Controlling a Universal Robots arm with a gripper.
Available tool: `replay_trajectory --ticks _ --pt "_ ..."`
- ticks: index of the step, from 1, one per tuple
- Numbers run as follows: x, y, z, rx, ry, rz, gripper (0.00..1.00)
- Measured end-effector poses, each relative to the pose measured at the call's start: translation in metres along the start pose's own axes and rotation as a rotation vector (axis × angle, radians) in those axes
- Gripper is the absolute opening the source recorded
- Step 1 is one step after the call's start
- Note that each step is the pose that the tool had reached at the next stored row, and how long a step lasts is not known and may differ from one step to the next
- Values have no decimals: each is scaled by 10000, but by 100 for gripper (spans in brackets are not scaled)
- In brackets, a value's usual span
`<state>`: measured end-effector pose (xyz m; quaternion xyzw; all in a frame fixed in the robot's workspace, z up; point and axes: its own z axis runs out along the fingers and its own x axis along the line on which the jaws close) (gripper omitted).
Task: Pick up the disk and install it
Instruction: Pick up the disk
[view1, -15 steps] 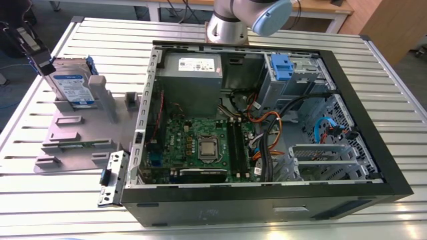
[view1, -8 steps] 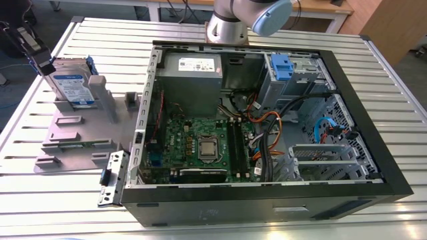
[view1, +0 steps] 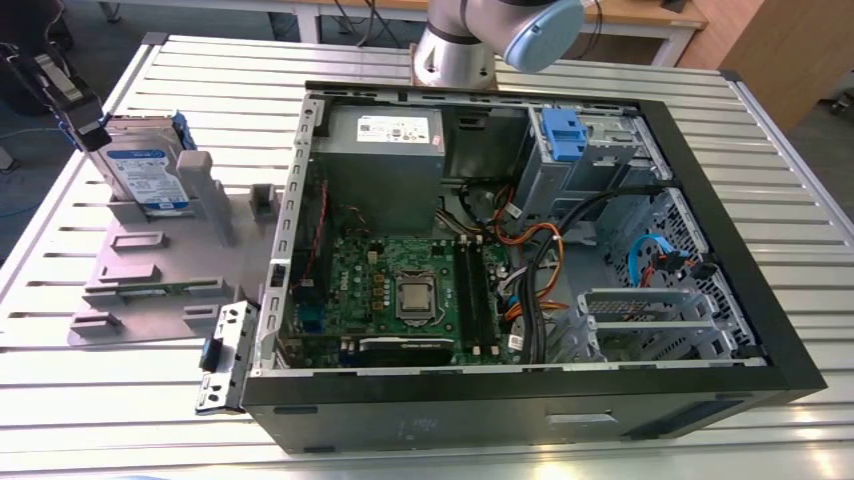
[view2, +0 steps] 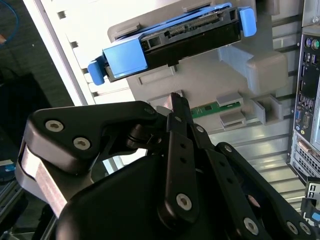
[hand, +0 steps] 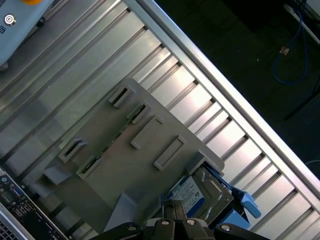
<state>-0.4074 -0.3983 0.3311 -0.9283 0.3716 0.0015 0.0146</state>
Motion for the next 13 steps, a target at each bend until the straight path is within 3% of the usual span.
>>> replay_trajectory --ticks 9,13 --pt "3 -3 0 0 1 29 11" --pt "3 -3 1 5 22 680 11"
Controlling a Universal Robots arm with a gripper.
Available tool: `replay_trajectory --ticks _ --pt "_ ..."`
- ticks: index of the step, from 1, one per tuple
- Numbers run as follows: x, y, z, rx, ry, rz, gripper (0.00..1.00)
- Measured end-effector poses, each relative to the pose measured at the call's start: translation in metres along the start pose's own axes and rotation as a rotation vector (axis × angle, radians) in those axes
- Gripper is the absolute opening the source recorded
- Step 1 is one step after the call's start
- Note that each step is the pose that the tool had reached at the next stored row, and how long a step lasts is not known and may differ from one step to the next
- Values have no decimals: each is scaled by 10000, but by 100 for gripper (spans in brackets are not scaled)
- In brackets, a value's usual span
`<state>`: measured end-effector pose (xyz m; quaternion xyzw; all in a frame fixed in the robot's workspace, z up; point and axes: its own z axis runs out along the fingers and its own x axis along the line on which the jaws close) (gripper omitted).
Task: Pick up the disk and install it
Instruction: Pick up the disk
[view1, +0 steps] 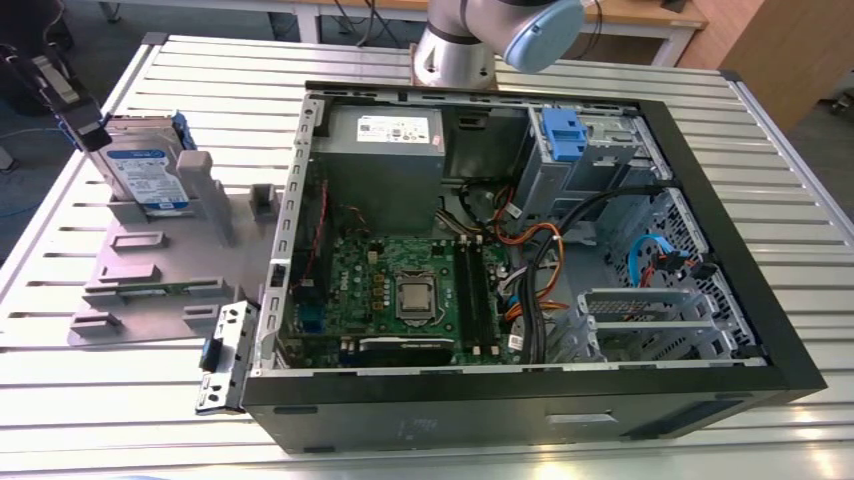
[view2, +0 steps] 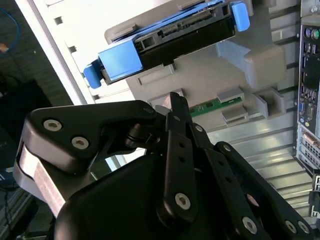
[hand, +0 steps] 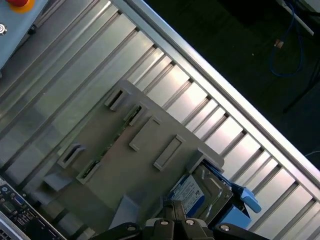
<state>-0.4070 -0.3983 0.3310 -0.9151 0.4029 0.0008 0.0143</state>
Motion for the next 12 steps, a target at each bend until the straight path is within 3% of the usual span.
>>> replay_trajectory --ticks 12 --pt "0 1 4 17 67 2185 11"
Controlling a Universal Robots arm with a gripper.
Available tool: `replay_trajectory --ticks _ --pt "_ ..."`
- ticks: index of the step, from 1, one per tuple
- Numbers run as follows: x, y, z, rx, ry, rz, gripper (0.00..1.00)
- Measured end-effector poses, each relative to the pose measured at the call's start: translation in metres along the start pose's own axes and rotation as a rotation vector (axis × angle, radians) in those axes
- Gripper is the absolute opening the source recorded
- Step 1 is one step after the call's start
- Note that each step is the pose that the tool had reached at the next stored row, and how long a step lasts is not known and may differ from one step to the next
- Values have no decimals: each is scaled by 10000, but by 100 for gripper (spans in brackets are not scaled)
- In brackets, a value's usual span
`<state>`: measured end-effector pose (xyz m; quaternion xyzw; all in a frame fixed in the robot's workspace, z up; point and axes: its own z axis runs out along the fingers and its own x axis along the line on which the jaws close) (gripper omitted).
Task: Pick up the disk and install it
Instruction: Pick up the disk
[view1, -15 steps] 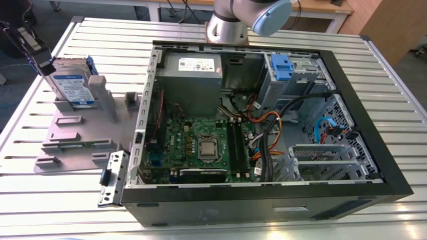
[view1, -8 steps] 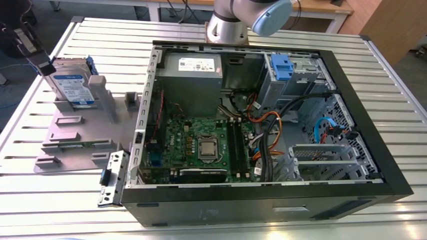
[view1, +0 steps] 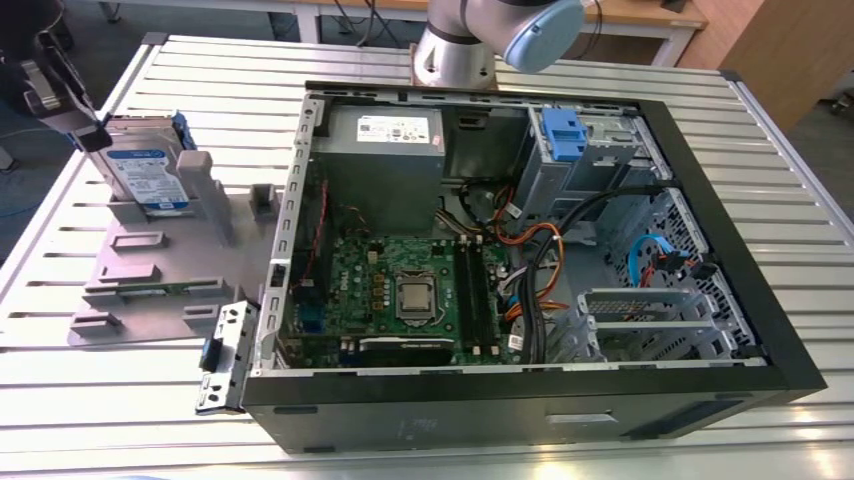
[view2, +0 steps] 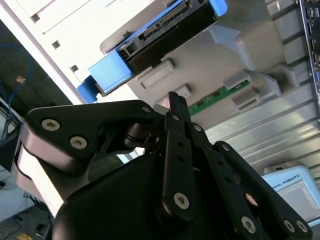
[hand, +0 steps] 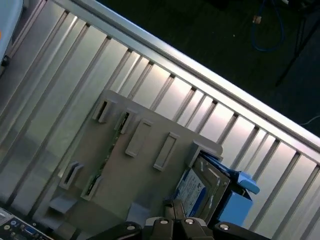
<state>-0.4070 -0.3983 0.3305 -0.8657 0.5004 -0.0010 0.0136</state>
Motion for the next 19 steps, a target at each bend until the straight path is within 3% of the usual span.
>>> replay_trajectory --ticks 19 --pt "0 0 15 40 86 3455 11"
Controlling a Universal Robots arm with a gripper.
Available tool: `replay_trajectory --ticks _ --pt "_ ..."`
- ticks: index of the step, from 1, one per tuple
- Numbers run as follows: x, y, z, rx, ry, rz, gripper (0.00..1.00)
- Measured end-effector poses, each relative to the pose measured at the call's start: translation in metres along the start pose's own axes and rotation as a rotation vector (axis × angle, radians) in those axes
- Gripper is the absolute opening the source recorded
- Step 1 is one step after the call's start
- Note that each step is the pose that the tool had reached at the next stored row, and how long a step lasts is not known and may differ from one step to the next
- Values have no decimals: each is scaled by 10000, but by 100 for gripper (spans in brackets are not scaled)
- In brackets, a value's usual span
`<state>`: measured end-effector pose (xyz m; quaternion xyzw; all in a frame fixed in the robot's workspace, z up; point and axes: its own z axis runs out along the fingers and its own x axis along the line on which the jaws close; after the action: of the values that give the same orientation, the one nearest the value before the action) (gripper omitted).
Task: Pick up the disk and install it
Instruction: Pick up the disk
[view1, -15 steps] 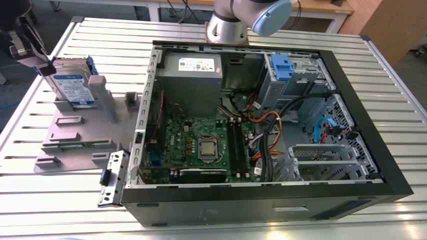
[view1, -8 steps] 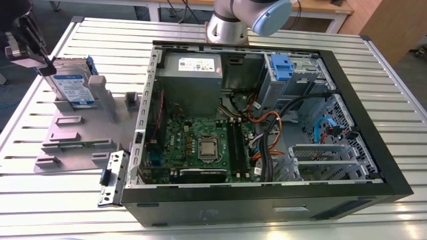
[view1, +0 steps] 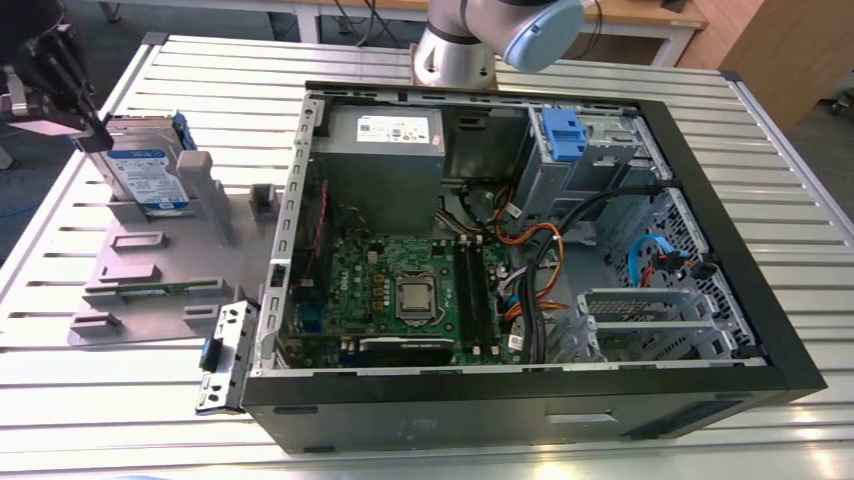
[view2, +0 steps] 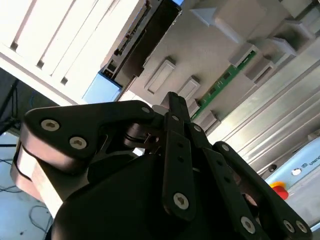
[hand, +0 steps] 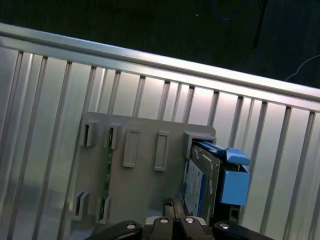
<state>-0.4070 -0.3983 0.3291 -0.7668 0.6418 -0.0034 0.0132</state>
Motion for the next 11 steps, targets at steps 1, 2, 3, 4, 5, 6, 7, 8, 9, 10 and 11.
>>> replay_trajectory --ticks 1,2,3,4,5,6,7,8,9,10,11 --pt "0 0 1 2 5 179 11" --pt "0 0 1 4 9 365 11" --pt "0 0 2 6 13 545 11" --pt "0 0 2 8 18 723 11" --pt "0 0 3 11 22 915 11" --pt "0 0 4 13 27 1110 11" --pt "0 0 4 15 31 1291 11" --pt "0 0 5 17 36 1471 11" --pt "0 0 5 19 40 1650 11" --pt "0 0 6 22 45 1831 11" --pt "0 0 6 23 49 2009 11"
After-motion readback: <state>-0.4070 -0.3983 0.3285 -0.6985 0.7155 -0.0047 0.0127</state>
